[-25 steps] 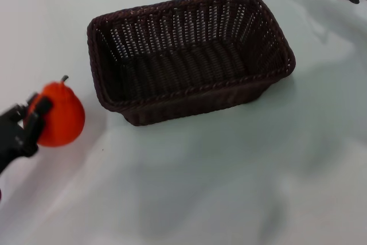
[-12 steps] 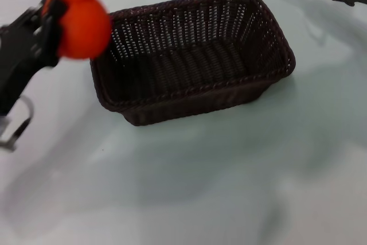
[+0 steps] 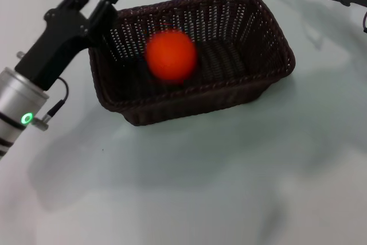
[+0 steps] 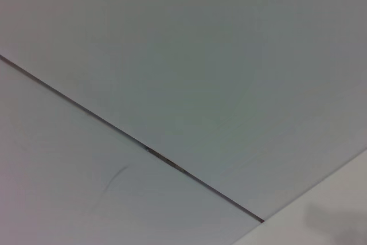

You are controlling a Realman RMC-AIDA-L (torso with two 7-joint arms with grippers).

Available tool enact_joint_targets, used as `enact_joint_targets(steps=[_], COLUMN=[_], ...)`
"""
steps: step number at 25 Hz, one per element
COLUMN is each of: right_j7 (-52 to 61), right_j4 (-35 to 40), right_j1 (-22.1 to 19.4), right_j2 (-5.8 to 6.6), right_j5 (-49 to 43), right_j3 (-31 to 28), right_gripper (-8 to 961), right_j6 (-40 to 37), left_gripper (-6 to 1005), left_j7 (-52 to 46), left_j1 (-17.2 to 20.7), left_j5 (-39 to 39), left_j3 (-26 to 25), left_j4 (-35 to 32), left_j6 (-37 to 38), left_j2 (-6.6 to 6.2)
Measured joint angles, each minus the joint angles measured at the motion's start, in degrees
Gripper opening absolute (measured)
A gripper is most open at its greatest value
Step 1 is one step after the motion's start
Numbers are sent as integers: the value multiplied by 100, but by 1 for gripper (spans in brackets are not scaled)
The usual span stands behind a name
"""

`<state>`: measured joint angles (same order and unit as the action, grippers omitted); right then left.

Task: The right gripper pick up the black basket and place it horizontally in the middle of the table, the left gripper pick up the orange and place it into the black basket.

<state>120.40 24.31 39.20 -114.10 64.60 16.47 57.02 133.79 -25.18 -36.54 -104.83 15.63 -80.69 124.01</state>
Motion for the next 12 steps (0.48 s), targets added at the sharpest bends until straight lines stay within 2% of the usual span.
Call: enact_joint_targets(steps=[5,8,12], right_j7=[-411,-955,-2050], right_j4=[0,1,-2], right_j1=[-7,-20,-68], right_j2=[-93,-204,-418], right_j5=[405,853,1675], right_j3=[3,-7,-9], right_gripper=[930,930,930], right_j6=[-27,-68,-307], left_gripper=[471,614,785], left_j7=[60,320,495], left_j1=[330,603,934], left_j5=[8,8,15], left_j3=[-542,-1072,-1974], left_j4=[47,18,-107], left_j6=[-427,-721,-990], left_j2=[37,49,53])
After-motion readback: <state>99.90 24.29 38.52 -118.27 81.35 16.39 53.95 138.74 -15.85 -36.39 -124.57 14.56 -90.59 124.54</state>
